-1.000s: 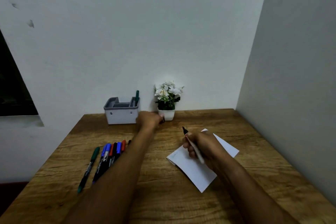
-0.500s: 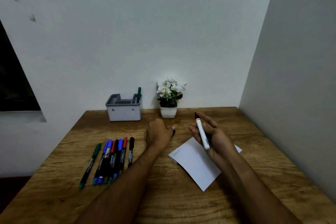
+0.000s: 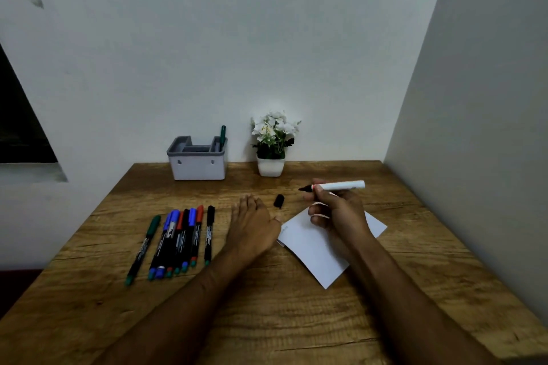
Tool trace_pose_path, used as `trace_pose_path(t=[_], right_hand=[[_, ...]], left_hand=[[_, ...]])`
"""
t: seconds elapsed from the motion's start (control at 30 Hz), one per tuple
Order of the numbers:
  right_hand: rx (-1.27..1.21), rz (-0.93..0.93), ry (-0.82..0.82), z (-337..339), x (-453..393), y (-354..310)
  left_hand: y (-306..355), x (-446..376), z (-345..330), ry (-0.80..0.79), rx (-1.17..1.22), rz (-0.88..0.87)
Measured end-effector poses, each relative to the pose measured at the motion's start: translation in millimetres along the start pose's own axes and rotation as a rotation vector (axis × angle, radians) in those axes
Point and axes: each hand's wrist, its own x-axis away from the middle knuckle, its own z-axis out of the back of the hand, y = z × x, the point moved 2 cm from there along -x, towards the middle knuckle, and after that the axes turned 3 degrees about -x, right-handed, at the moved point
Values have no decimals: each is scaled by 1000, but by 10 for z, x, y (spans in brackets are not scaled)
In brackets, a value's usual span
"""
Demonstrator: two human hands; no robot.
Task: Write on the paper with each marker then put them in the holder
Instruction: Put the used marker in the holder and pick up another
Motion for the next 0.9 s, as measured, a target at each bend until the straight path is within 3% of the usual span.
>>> trace_pose_path(t=[0.27, 0.6, 0.9], right_hand=[[449, 229, -3, -28, 112, 165], [586, 273, -27, 24, 62, 285], [788, 250, 49, 4, -6, 335]], left_hand=[[-21, 75, -61, 14, -129, -58], [-79, 70, -136, 51, -208, -95], [-75, 87, -116, 32, -212, -104]])
